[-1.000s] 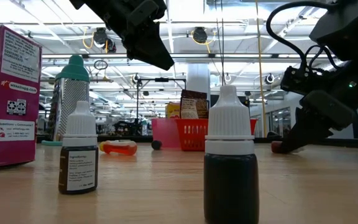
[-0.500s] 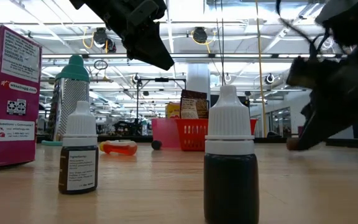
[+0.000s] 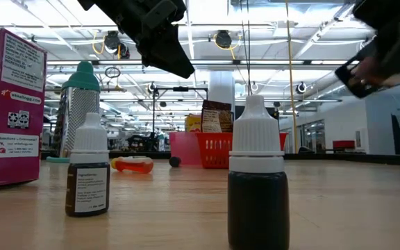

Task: Pick & Place Kitchen Items
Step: Put the red food coloring bottle into the orange bin

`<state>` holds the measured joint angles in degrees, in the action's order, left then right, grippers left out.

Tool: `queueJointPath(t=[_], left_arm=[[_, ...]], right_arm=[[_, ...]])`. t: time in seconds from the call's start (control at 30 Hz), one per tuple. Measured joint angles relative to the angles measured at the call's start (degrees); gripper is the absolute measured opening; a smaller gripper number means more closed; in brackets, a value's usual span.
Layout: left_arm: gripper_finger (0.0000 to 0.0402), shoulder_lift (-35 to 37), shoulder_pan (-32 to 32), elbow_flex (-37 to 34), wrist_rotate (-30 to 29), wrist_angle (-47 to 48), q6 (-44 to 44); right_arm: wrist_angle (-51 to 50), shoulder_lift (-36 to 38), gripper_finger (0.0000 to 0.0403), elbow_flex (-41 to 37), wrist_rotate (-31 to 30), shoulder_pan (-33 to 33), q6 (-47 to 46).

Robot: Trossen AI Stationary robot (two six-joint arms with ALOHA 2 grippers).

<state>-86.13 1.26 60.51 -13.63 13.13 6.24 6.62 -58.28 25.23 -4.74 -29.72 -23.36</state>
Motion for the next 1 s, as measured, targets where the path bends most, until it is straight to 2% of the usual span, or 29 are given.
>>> queueJointPath(t=[0.23,0.63,1.0], left_arm=[[0.0161,0.0,0.0,0.0,0.0,0.0,0.0],[0.0161,0.0,0.0,0.0,0.0,0.0,0.0],[0.0161,0.0,0.0,0.0,0.0,-0.1,0.0]], right_arm=[[-0.1,4.5,0.0063,0.0,0.7,-6.2,-0.7],[2.3,4.4,0.0062,0.1,-1.9,-18.4,-9.4],[2.6,2.5,0.0062,0.1,-12.4,-29.8,-19.4]])
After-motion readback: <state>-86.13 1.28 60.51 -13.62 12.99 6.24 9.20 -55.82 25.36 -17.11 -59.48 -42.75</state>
